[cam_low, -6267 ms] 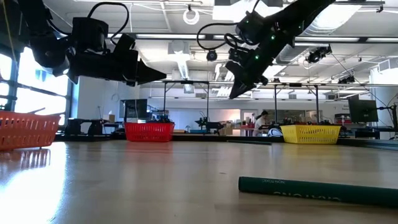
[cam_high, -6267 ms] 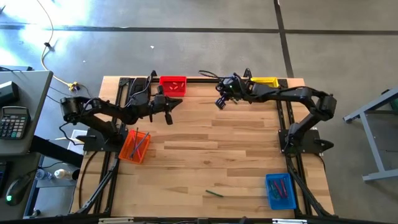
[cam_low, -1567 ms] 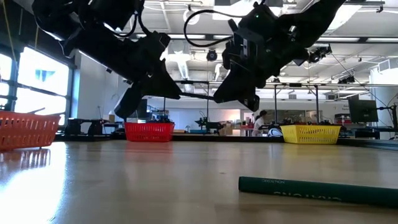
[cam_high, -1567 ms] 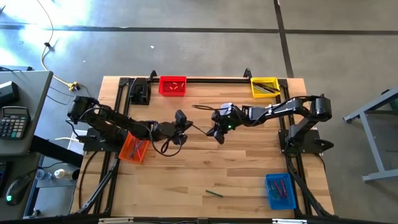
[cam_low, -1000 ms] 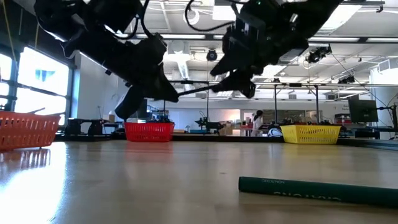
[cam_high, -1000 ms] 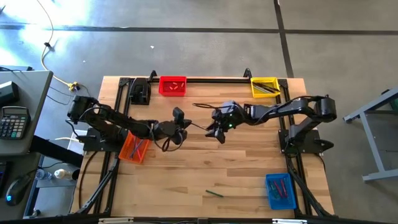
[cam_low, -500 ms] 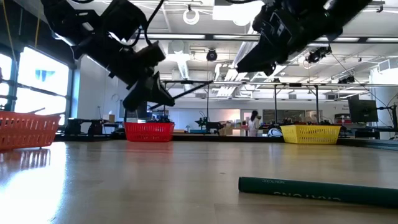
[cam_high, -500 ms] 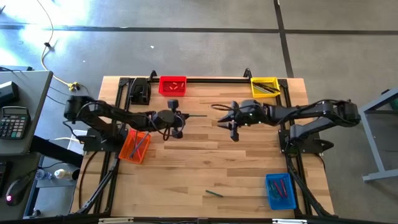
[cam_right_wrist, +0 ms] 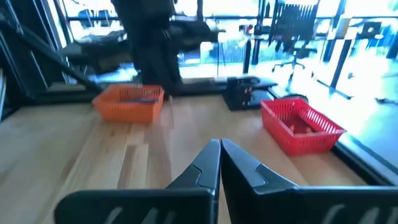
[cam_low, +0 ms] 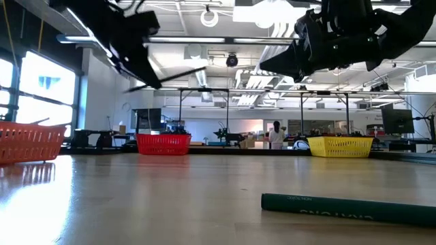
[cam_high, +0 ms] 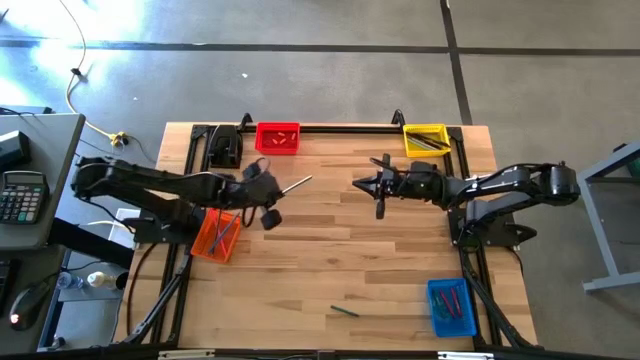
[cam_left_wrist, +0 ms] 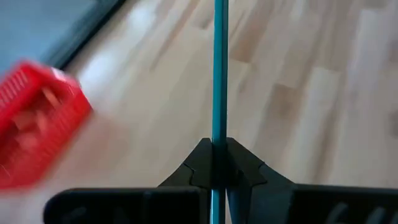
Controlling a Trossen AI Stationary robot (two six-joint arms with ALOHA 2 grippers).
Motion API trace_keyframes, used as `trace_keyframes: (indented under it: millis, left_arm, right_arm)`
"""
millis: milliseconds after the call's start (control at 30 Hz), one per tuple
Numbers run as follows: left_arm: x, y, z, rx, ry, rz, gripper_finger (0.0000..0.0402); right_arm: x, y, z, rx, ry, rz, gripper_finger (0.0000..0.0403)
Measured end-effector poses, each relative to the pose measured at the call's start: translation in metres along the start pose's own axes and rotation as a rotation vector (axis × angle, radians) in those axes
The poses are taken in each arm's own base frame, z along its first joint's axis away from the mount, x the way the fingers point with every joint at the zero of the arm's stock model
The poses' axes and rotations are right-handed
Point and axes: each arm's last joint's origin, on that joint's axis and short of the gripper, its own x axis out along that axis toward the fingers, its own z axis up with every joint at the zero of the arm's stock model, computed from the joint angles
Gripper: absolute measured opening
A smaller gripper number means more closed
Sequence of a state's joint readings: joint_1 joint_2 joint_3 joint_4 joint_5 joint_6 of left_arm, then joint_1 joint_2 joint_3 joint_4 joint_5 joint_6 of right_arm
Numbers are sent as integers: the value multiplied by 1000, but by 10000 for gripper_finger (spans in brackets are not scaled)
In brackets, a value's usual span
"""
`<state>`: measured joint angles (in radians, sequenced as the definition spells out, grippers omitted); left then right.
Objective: Sort crayons/erasers/pens/pencils in bins
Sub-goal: Put the green pencil into the orange basket
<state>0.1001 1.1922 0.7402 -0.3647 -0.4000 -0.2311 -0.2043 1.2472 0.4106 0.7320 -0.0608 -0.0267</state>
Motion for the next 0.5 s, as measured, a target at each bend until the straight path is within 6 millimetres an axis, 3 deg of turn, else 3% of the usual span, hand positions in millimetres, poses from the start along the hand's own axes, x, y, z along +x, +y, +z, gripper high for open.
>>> trace_keyframes:
  millis: [333,500]
  left_arm:
    - [-64,-25,-51,-334,249,-15,5]
    - [-78,-32,-76,-380,360,31,5]
  right_arm:
    - [0,-1,0,-86,-4,-3,1]
    - [-1,-8,3,-107,-36,-18,1]
